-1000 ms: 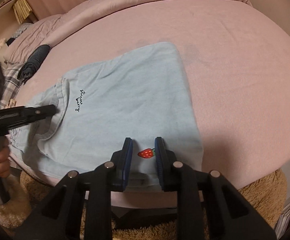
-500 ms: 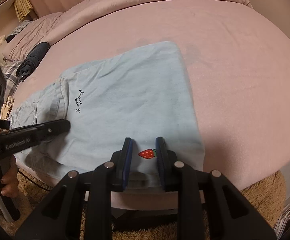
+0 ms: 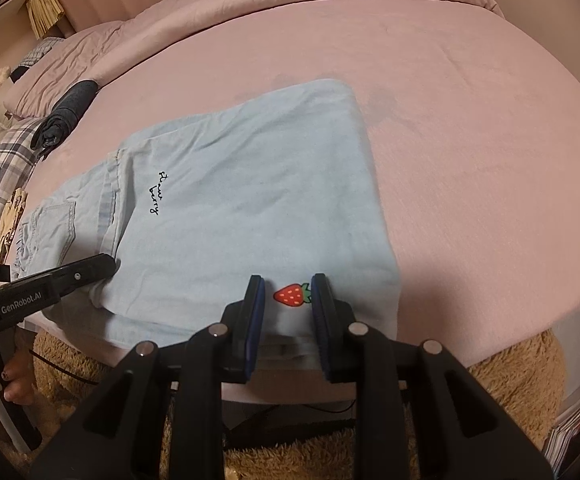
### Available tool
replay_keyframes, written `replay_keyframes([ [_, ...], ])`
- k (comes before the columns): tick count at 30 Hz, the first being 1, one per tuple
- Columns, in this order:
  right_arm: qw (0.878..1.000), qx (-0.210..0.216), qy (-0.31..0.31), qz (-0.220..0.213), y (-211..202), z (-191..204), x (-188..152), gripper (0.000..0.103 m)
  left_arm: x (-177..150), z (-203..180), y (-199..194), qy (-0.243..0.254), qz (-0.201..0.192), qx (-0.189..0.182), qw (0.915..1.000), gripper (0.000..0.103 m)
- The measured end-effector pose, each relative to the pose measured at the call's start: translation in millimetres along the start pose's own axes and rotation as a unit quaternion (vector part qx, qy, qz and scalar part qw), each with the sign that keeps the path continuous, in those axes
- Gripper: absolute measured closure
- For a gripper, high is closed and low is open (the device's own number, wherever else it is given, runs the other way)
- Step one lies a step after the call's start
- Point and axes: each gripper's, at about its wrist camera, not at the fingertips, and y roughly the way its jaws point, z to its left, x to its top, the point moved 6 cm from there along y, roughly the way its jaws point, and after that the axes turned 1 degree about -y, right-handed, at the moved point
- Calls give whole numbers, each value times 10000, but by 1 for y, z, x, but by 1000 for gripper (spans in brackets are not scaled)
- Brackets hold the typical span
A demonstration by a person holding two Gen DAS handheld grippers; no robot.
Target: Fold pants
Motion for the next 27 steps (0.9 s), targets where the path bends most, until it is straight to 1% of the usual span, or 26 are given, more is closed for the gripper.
replay_keyframes([
  [5, 10000, -36, -8, 15, -1, 0, -1, 80, -1, 4, -3, -61, -33, -18, 10000, 93],
  [11, 10000, -44, -22, 22, 1, -1, -1, 80, -7, 4, -7, -54, -61, 83, 9999, 93],
  [17, 9999, -122, -59, 30, 4, 3, -1, 79, -8, 6, -7, -129, -80, 68, 9999, 93],
  [20, 9999, -52, 27, 156, 2, 5, 4, 73, -7, 6, -7, -215, -80, 25, 9997, 93],
  [21, 9998, 3, 81, 154, -1, 7, 9, 69, -7, 8, -7, -210, -81, 21, 9997, 93],
  [23, 9999, -16, -38, -141, -7, 10, 25, 61, -7, 7, -7, -191, -85, 59, 9998, 93],
  [24, 9994, -150, -158, -277, -8, 11, 34, 54, -7, 7, -7, -193, -88, 82, 9997, 93],
  [25, 9989, -276, -215, -320, -6, 10, 42, 50, -7, 7, -7, -198, -97, 118, 9997, 93],
  [26, 9984, -380, -229, -348, -4, 9, 50, 50, -7, 6, -8, -204, -116, 150, 9996, 93],
  [27, 9984, -372, -200, -365, 0, 9, 58, 50, -7, 5, -8, -205, -140, 174, 9995, 93],
])
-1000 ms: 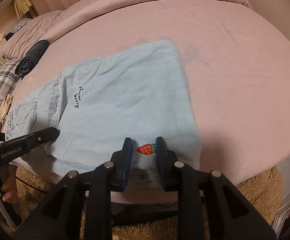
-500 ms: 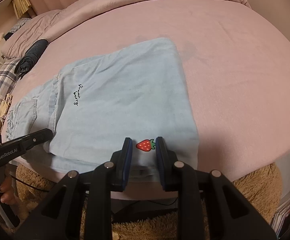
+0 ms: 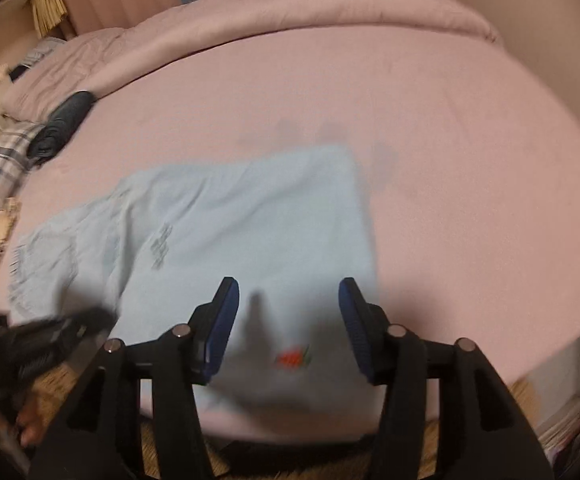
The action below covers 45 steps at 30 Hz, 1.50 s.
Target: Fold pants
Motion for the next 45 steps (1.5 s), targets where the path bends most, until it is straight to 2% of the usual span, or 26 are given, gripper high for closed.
replay_keyframes([
  [3, 9994, 225, 170, 216, 24, -1, 15, 52, -1, -2, -2, -33, -43, -34, 10000, 93],
  [6, 9983, 79, 139, 557, 52, 0, 10, 52, 0, -1, -5, -126, -44, -276, 9995, 93],
  [8, 9993, 1, -40, 381, 56, 7, 7, 45, -1, 2, -13, -185, -31, -432, 9989, 93],
  [9, 9993, -34, -91, 358, 56, 10, 6, 40, -1, 4, -16, -197, -23, -389, 9990, 85],
  [11, 9993, -203, -154, 267, 55, 14, 4, 39, 0, 11, -28, -155, -120, -207, 9996, 75],
  [13, 9993, -265, -162, 220, 54, 13, 2, 39, 2, 20, -44, -206, -376, -219, 9988, 70],
  [15, 9993, -218, -71, 296, 48, 15, 1, 39, 4, 34, -64, -375, -646, -209, 9970, 50],
  [16, 9994, -151, -14, 313, 44, 16, 1, 39, 6, 41, -73, -431, -765, -166, 9960, 42],
  [18, 9994, 274, 123, 164, 28, 23, 3, 39, 9, 64, -93, -584, -1164, 88, 9914, 18],
  [20, 9987, 501, -54, -53, 16, 42, 4, 38, 10, 90, -108, -780, -1504, 430, 9846, 9],
  [23, 9977, 433, -530, -15, 13, 67, -4, 30, 6, 135, -120, -1266, -1686, 1020, 9722, 8],
  [25, 9964, 409, -714, 201, 27, 76, -13, 29, 3, 159, -120, -1550, -1659, 1100, 9676, 8],
  [27, 9949, 232, -772, 612, 49, 79, -28, 30, -3, 180, -117, -1854, -1624, 1196, 9617, 8],
  [29, 9937, 15, -1038, 422, 54, 83, -30, 27, -11, 194, -112, -2035, -1583, 1255, 9580, 8],
  [31, 9924, -95, -1147, 445, 57, 89, -32, 22, -16, 207, -104, -2159, -1443, 1216, 9580, 8],
  [34, 9932, -25, -1016, 574, 60, 94, -32, 19, -15, 212, -92, -2199, -1304, 1103, 9605, 8],
  [38, 9925, -73, -1066, 596, 62, 98, -31, 18, -18, 215, -75, -2284, -1168, 773, 9634, 8],
  [45, 9930, -44, -1011, 611, 61, 99, -27, 16, -17, 202, -65, -1917, -1244, 1074, 9676, 2],
])
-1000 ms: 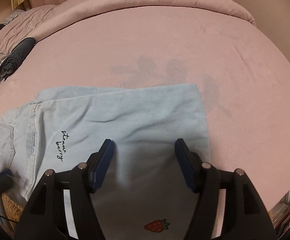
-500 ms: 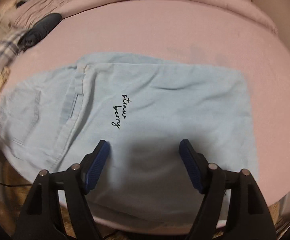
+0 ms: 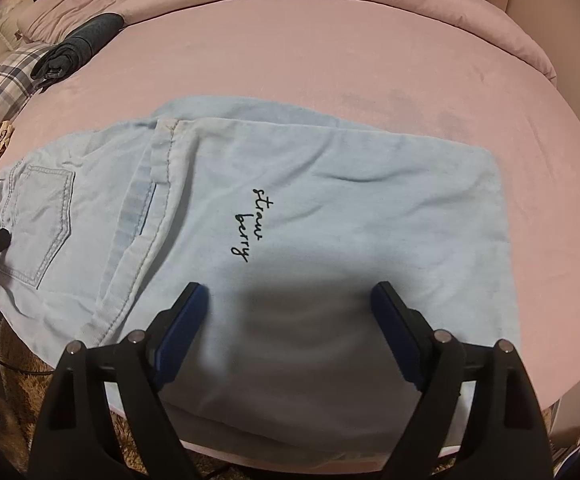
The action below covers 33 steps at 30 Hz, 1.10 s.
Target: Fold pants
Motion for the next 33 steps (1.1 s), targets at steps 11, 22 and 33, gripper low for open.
replay_keyframes([
  [11, 10000, -19, -1, 22, 0, 0, 1, 12, -7, -7, -2, 348, -134, 129, 9992, 20],
  [22, 10000, -31, 23, 61, 1, 1, 2, 11, -6, -24, -19, 308, -186, -325, 9988, 69],
  [33, 9999, 101, 27, 52, -3, 0, 1, 11, 10, -89, -91, 1014, -927, -942, 9860, 71],
])
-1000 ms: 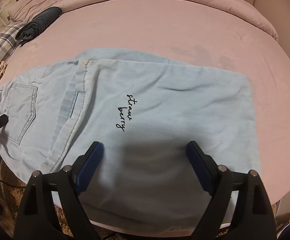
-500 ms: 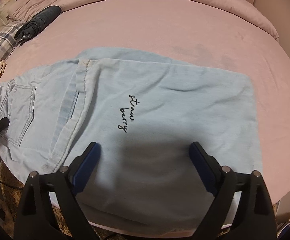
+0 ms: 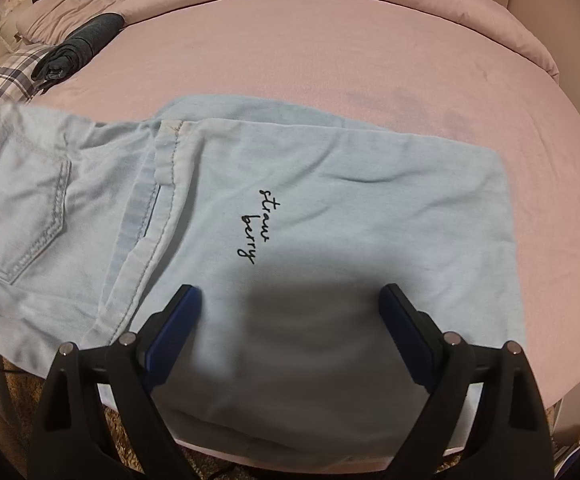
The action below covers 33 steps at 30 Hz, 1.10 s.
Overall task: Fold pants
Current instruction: 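Lift the cuffs with the left gripper and fold them over toward the waistband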
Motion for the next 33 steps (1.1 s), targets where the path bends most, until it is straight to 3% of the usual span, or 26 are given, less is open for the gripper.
replay_keyframes([
  [4, 9997, 245, 75, -10, -6, -3, -1, 13, 2, -35, -8, 359, -95, -160, 9992, 71],
  [10, 9937, 939, 614, -93, -20, -24, -2, 16, 6, -75, -7, 664, -40, -553, 9963, 71],
  [14, 9911, 974, 892, -194, -27, -44, -8, 16, 5, -101, 0, 856, 98, -835, 9928, 72],
  [24, 9845, 997, 1390, -385, -45, -88, -31, 17, -27, -167, 53, 1346, 941, -1322, 9775, 72],
  [33, 9748, 1166, 1818, -555, -57, -113, -49, 17, -58, -189, 104, 1255, 1736, -1463, 9658, 70],
])
